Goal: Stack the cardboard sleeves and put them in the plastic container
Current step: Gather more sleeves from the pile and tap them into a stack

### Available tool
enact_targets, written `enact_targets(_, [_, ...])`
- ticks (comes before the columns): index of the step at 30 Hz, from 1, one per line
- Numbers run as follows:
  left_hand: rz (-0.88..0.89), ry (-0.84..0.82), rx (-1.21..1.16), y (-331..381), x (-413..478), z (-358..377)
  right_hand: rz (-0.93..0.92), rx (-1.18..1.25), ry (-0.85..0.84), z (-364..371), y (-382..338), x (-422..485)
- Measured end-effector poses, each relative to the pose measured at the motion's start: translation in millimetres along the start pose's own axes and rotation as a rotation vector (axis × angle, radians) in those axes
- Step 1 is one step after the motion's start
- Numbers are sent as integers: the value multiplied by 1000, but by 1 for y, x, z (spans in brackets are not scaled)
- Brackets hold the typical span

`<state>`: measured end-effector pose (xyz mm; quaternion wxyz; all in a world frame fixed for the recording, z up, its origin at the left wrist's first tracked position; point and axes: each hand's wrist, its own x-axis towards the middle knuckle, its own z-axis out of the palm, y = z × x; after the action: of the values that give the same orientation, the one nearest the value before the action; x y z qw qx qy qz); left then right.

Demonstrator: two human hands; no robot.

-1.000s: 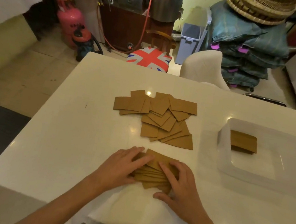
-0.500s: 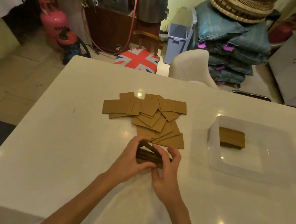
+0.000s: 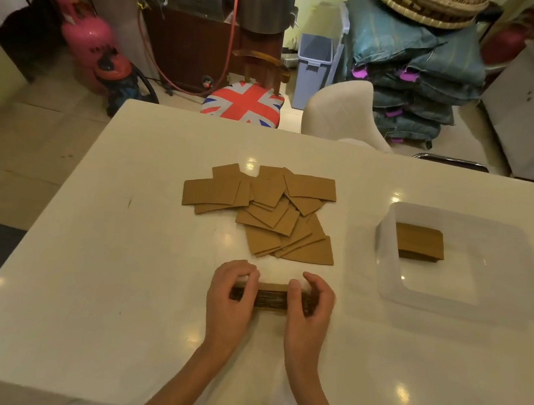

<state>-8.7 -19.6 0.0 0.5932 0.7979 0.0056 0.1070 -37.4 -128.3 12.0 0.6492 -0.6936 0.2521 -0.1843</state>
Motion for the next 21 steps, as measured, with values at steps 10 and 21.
enact_targets(10, [-183,-77,-186,20,9,14,-701,-609,-106,-17,16,15])
enact_targets(21, [55,-79,11,14,-24,16,-114,-102,21,-10,3,-9])
